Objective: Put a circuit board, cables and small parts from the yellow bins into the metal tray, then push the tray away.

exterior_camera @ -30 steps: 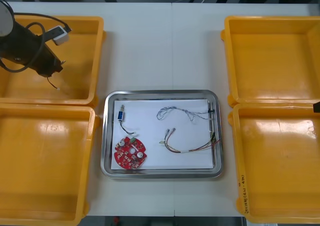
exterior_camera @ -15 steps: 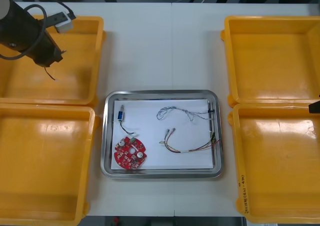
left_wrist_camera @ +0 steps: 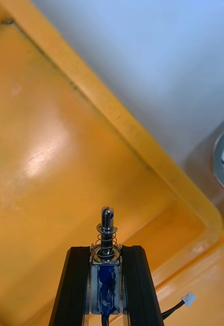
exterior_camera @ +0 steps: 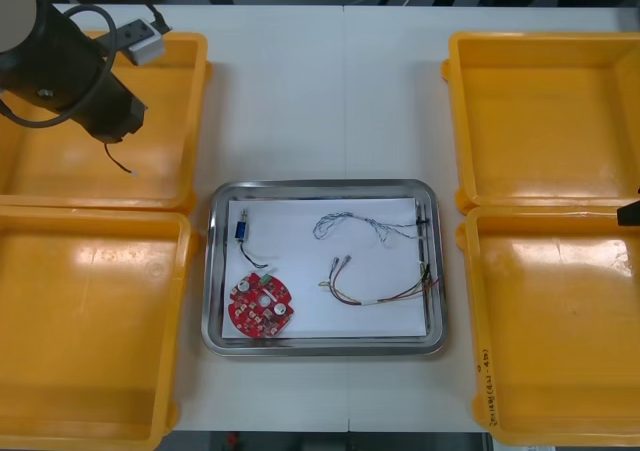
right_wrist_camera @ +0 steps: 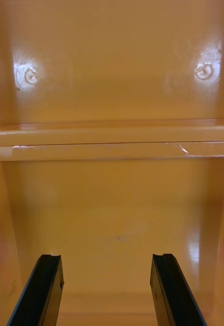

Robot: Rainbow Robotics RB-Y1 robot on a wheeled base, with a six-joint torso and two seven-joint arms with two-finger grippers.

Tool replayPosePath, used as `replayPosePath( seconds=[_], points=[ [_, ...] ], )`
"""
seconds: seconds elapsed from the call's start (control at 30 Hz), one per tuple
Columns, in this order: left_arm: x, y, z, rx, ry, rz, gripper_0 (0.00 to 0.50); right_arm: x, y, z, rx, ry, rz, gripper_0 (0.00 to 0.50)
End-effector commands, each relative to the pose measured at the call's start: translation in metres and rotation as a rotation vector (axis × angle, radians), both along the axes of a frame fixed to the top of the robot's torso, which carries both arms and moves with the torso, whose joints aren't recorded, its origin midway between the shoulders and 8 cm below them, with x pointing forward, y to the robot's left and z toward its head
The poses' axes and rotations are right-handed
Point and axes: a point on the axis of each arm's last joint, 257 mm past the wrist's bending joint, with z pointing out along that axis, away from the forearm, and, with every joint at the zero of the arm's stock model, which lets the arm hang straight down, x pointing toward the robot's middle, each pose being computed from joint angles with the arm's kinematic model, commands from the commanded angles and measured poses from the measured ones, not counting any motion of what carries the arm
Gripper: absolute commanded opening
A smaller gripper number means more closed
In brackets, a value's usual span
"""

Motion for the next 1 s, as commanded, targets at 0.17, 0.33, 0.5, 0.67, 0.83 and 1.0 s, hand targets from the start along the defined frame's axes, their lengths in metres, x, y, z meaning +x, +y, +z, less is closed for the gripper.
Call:
replayPosePath(
  seconds=[0.17,0.33,0.5,0.67,0.83,1.0],
  points=[
    [-0.019,-0.048,0.013,-0.178,0.003,0.199,0.000,0.001,0.006,0.007,0.009,-0.026,-0.015,0.500],
    [-0.032,-0.071,0.010,-0.201,0.013,0.243,0.000,0.001,0.006,0.007,0.010,-0.026,-0.017,0.500],
    [-0.041,-0.095,-0.001,-0.218,0.016,0.290,0.000,0.001,0.005,0.007,0.009,-0.026,-0.018,0.500],
    [-0.050,-0.117,-0.013,-0.249,0.024,0.354,0.000,0.001,0.005,0.007,0.010,-0.026,-0.022,0.500],
    [-0.058,-0.137,-0.031,-0.276,0.039,0.431,0.000,0.001,0.005,0.007,0.009,-0.027,-0.023,0.500],
    [-0.062,-0.154,-0.050,-0.290,0.040,0.474,0.000,0.001,0.004,0.007,0.006,-0.029,-0.025,0.500]
  ],
)
